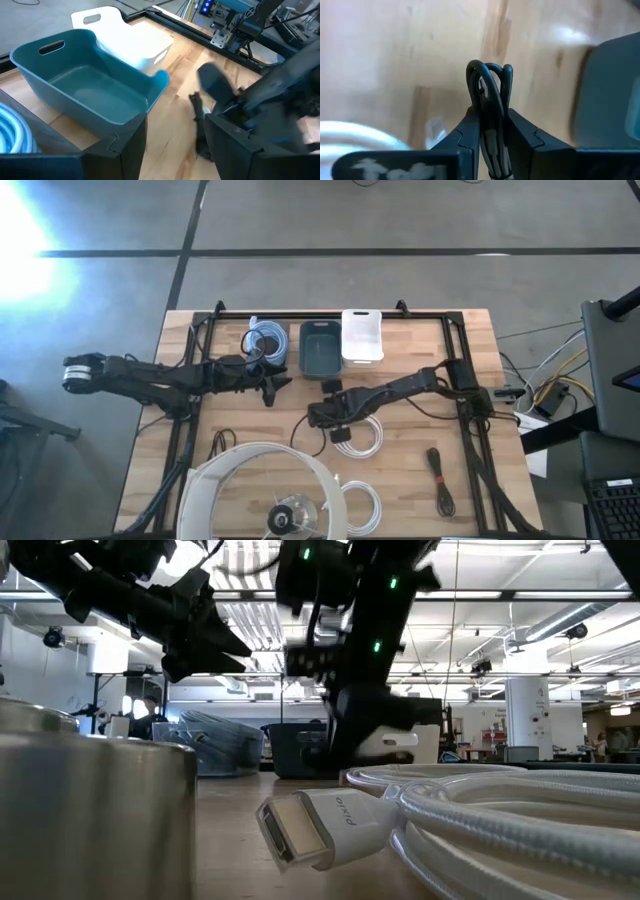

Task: Sort HDMI cables
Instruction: Put the top black HDMI cable into the blue bin

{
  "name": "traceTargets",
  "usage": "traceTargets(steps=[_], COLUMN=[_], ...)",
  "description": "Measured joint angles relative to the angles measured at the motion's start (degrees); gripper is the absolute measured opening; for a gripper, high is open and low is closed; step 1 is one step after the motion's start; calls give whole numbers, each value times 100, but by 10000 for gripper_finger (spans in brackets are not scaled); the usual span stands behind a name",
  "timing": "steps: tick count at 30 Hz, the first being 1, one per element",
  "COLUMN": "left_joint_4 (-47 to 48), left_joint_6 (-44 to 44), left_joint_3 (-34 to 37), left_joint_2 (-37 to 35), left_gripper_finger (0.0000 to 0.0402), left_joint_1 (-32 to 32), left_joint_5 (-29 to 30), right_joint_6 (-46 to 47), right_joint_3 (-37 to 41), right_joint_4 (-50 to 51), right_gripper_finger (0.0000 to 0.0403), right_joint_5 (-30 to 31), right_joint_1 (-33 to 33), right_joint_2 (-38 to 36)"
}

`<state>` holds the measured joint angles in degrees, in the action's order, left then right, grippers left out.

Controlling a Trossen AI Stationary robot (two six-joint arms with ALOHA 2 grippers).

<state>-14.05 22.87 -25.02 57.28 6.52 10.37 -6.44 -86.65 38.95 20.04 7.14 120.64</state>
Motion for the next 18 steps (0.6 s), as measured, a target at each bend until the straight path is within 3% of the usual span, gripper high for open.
traceTargets(steps=[8,18], left_joint_4=[-4,-4], left_joint_6=[2,2], left_joint_3=[0,0], left_joint_2=[0,0], left_gripper_finger=[202,202], left_joint_1=[0,0], left_joint_5=[0,0], right_joint_6=[-681,-2972], right_joint_3=[-1,7], right_joint_4=[247,-368], right_gripper_finger=[60,62], right_joint_5=[88,315], right_joint_1=[170,124], right_joint_2=[-852,-1515])
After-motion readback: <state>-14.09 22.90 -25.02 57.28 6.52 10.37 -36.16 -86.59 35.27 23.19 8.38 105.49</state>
